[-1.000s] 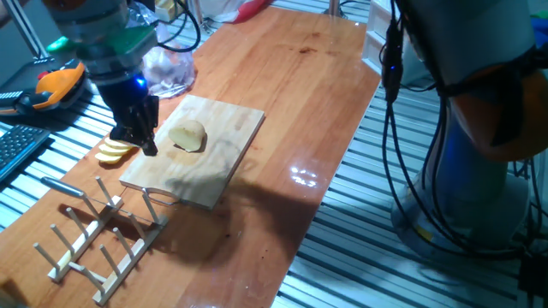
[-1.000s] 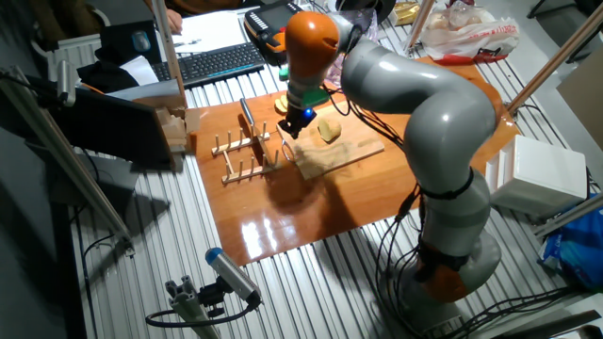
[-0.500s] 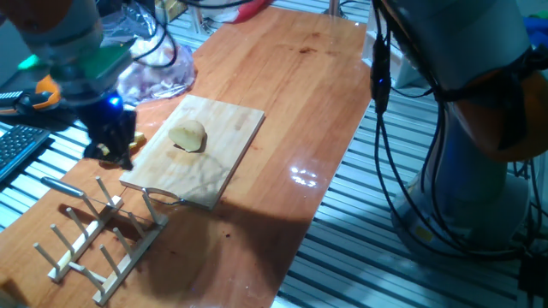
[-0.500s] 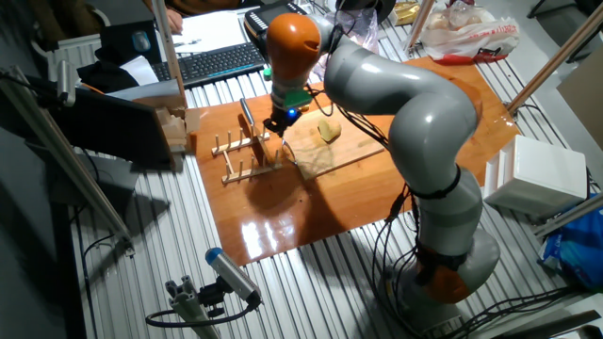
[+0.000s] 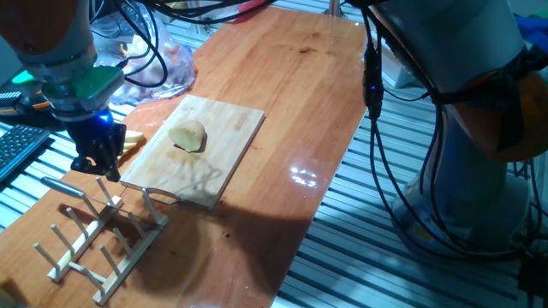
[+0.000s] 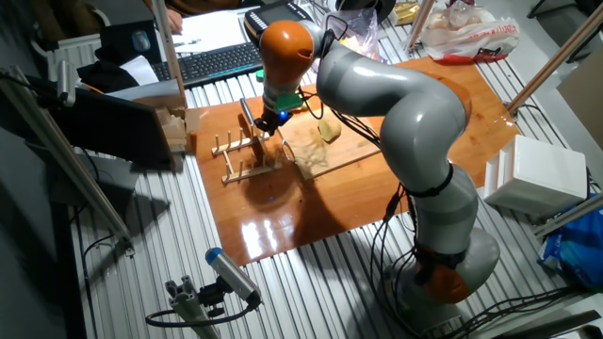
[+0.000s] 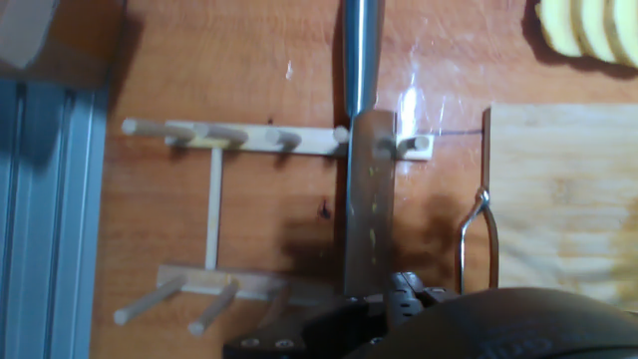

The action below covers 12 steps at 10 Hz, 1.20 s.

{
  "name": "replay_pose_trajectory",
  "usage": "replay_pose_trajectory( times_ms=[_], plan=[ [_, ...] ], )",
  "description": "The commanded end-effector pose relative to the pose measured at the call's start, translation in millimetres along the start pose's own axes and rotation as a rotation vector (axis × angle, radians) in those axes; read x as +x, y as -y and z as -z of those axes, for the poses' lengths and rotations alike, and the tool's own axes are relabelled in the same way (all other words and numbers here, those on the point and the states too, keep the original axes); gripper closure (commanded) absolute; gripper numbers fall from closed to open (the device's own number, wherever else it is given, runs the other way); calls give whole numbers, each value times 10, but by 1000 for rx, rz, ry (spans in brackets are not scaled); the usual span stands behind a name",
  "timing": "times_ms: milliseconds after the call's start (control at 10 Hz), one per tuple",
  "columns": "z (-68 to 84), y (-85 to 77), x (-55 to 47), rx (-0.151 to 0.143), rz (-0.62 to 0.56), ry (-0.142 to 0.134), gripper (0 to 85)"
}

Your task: Chop the potatoes

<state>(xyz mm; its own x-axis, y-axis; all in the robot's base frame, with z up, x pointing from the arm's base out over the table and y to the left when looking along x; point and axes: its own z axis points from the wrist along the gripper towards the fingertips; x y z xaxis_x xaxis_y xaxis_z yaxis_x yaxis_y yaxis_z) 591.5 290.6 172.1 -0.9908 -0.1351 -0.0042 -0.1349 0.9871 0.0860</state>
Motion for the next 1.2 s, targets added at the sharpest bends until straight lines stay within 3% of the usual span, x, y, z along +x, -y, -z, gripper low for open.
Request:
replay_pose_trajectory(
  times_ms=[0,500,900,1100],
  plan=[
    [-10,6,-12,-3,-3,3,850],
    [-14,-12,-8,-10,-18,9,850],
    [31,27,37,-12,1,-23,850],
    [45,28,49,0,16,-20,850]
  ],
)
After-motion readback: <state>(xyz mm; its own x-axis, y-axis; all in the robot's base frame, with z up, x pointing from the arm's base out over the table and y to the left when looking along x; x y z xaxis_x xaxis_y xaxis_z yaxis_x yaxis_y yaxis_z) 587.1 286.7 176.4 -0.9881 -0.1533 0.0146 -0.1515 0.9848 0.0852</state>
